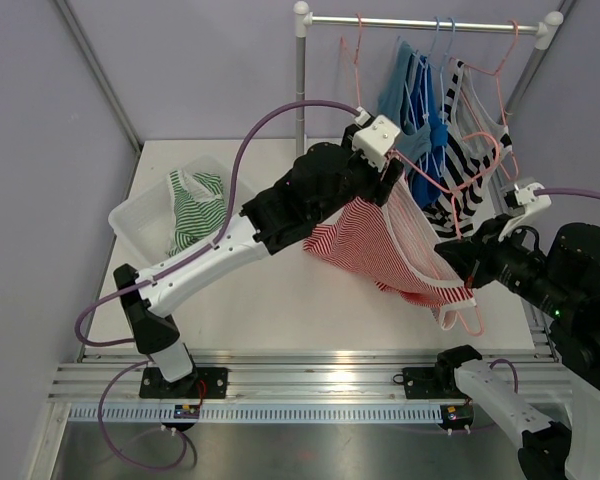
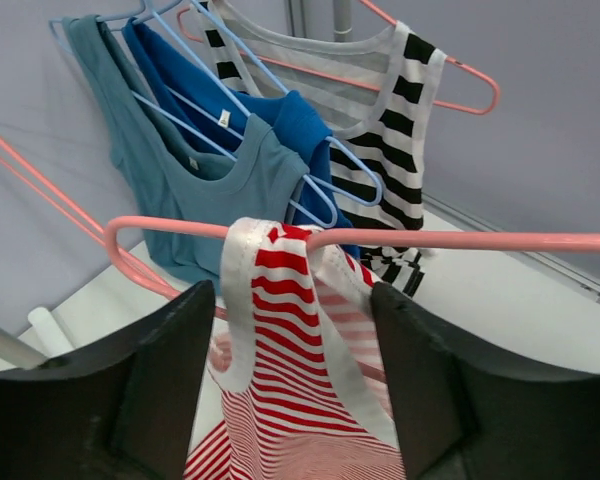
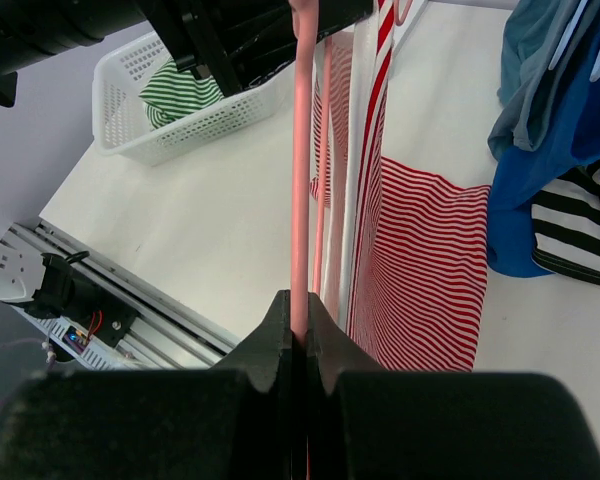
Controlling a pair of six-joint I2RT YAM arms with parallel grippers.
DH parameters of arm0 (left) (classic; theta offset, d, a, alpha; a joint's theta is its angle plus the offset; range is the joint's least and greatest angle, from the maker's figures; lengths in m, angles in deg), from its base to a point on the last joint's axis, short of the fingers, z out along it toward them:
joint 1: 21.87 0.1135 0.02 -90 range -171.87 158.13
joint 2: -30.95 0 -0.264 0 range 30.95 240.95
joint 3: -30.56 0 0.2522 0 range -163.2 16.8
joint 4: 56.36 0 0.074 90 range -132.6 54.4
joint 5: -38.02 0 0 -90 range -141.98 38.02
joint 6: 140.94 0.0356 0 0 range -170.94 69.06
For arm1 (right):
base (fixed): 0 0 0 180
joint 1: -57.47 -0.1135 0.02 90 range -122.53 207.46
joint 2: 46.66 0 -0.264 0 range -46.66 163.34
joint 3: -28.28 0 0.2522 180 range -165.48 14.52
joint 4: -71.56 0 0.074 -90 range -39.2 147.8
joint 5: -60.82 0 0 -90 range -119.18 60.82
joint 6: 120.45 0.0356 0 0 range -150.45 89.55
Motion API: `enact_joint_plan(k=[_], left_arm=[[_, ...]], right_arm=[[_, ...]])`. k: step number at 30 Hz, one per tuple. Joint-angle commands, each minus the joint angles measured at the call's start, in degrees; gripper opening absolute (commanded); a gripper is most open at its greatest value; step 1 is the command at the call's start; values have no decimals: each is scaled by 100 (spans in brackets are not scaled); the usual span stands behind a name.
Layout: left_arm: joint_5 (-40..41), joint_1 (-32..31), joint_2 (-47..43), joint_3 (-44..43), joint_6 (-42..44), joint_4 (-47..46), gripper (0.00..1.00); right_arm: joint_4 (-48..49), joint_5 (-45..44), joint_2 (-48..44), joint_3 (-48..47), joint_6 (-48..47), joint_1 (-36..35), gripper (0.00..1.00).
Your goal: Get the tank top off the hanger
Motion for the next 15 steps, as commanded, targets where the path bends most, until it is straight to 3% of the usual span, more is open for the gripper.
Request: enact_joint_plan(k=[1, 3, 6, 7, 15], left_arm=[[482, 18, -86, -92, 229, -295, 64], [500, 26, -165, 137, 247, -356, 68], [325, 26, -341, 409, 229, -462, 92], [281, 26, -376, 445, 221, -488, 95], [474, 105, -762, 769, 72, -611, 91]], right_arm=[[238, 149, -2, -44, -96, -108, 0], [239, -35, 25, -27, -114, -144, 0], [256, -273, 112, 8, -131, -223, 0], [273, -308, 139, 35, -122, -223, 0], [282, -694, 218, 44, -131, -302, 0]])
